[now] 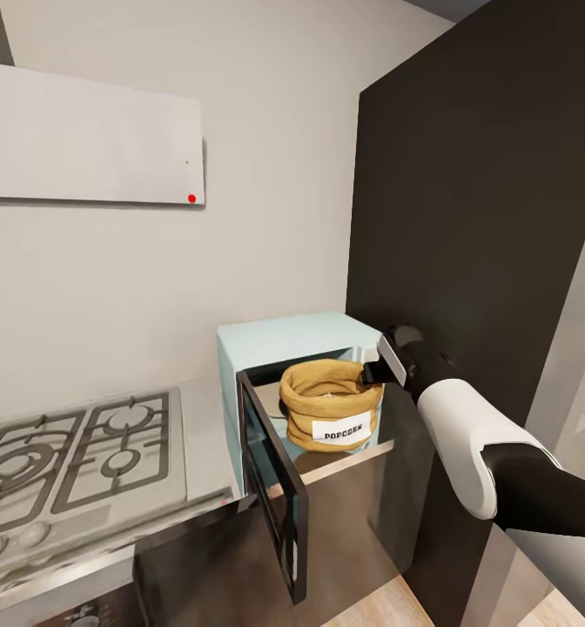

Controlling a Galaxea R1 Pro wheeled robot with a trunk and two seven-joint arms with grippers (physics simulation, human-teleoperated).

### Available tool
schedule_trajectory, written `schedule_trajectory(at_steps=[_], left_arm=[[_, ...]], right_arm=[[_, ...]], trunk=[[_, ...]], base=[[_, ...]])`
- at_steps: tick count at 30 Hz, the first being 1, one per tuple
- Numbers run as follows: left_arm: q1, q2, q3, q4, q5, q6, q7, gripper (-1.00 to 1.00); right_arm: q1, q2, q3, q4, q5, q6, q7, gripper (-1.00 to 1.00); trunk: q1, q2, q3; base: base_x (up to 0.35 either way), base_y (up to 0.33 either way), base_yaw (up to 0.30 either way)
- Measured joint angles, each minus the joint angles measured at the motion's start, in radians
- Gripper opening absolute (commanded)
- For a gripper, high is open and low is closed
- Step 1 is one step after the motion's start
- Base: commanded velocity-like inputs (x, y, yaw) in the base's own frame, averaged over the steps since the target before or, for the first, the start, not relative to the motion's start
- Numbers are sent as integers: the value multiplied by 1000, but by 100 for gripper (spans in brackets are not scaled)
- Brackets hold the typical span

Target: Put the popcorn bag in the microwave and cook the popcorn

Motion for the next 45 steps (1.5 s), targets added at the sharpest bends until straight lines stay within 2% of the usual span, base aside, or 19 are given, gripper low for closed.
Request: schedule_trajectory(at_steps=[20,30,36,41,45], left_arm=[[0,0,-3,2,1,1,-4,100],[0,1,-3,2,-3,1,-6,100],[0,1,-3,2,-2,1,-6,100],[0,0,-3,4,-2,1,-6,100],[0,1,-4,1,-3,0,-7,100]], right_arm=[[0,0,0,2,0,0,0,-100],[0,0,0,14,0,0,0,-100],[0,0,0,14,2,0,0,-100],[0,0,0,48,4,-58,-9,-100],[0,1,-1,55,4,-69,-10,-100]], trunk=[[0,0,0],[0,0,0],[0,0,0],[0,0,0],[0,0,0]], base=[[90,1,0],[0,199,0],[0,26,0],[0,0,0],[161,0,0]])
